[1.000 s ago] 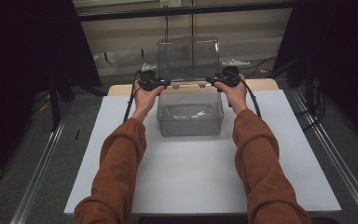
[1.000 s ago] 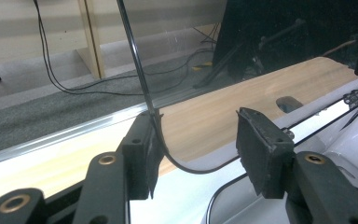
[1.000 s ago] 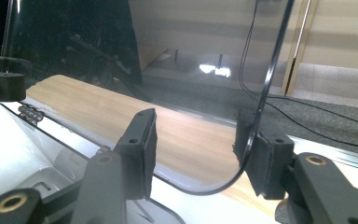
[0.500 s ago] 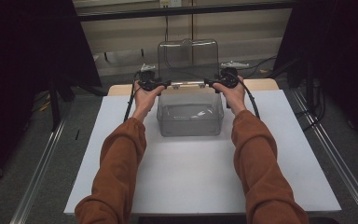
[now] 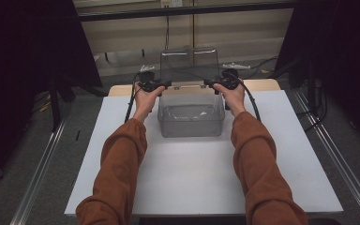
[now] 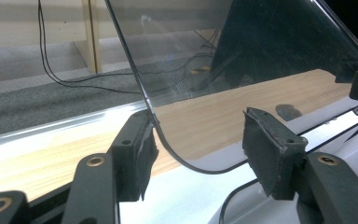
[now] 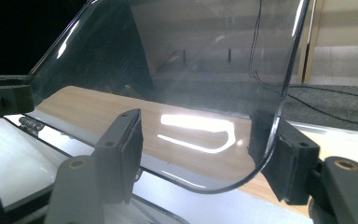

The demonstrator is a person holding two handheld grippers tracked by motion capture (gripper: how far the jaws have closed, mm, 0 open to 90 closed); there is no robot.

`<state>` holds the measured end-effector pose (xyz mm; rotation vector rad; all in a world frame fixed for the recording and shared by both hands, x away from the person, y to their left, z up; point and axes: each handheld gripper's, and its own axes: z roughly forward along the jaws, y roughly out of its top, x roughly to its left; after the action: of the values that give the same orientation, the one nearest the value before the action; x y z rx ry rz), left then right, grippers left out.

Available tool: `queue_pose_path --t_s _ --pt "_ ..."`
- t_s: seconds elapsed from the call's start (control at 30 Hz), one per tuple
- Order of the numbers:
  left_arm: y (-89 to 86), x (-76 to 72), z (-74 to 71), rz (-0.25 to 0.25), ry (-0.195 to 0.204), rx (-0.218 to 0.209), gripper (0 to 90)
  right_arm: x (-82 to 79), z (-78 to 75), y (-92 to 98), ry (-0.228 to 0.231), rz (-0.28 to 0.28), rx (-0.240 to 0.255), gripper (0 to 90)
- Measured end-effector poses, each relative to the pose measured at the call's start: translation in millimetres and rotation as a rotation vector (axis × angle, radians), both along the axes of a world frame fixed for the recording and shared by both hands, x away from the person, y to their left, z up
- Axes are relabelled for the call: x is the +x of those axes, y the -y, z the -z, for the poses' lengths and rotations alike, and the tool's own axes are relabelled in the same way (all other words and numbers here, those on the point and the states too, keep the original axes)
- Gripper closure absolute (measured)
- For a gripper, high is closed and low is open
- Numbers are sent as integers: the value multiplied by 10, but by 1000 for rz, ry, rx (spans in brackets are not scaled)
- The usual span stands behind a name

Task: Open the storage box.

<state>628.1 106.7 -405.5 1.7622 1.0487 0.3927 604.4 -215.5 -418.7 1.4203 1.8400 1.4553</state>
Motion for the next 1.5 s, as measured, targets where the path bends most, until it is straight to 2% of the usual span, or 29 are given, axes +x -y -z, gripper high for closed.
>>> queue_pose_path --t_s 0.13,0.27,0.33,0.4,0.43,0.5,0.6,0.67,0.73,0.8,0.87,0.9,0.93,1.0,1.03,1.07,1.17,1.23,1.3,1.4,1.5 --pt "-11 8 7 -2 -11 -8 431 1 2 -4 -13 8 6 342" --pt "-18 6 0 -6 -3 10 418 1 7 -10 -20 18 15 328" --pt "-14 -2 -6 -1 6 24 422 1 13 -16 -25 40 15 305" --pt "-11 -5 -9 -2 9 32 426 9 28 -9 -39 51 43 294" --pt "-7 -5 -1 -4 9 24 428 10 40 -3 -51 56 65 294" --pt "-14 2 10 -9 0 10 426 15 53 1 -50 61 73 292" --pt "-13 5 9 -5 -1 12 425 19 59 11 -65 64 89 281" --pt "-9 3 9 -8 0 16 423 21 57 8 -72 75 89 268" --pt "-11 6 16 -9 -7 4 422 19 61 4 -71 85 89 254" --pt "-20 15 18 -5 -23 -3 417 12 64 -4 -63 107 78 236" --pt "7 6 25 28 -19 4 442 3 44 -19 -50 114 44 236" --pt "28 -6 33 26 -7 4 449 2 40 -22 -48 94 52 295" --pt "47 -12 40 7 -4 7 452 2 40 -27 -49 76 76 266" --pt "53 -3 63 -4 -20 -18 457 -6 35 -48 -37 89 27 247" --pt "53 -3 63 -4 -20 -18 450 -8 35 -45 -38 91 26 228" --pt "41 0 64 -5 -15 -14 428 -10 35 -40 -40 91 32 206" --pt "47 -9 50 -10 0 7 388 -22 23 -28 -25 80 5 190" --pt "44 -10 46 -11 3 5 381 -27 16 -22 -18 77 -5 175" --pt "21 -11 40 -10 12 -5 312 -40 4 -22 -6 66 -14 160" --pt "-33 -36 18 -5 13 17 262 -78 -16 -4 17 64 -34 152" --pt "-54 -64 9 -10 23 17 232 -124 -44 20 34 70 -36 123"
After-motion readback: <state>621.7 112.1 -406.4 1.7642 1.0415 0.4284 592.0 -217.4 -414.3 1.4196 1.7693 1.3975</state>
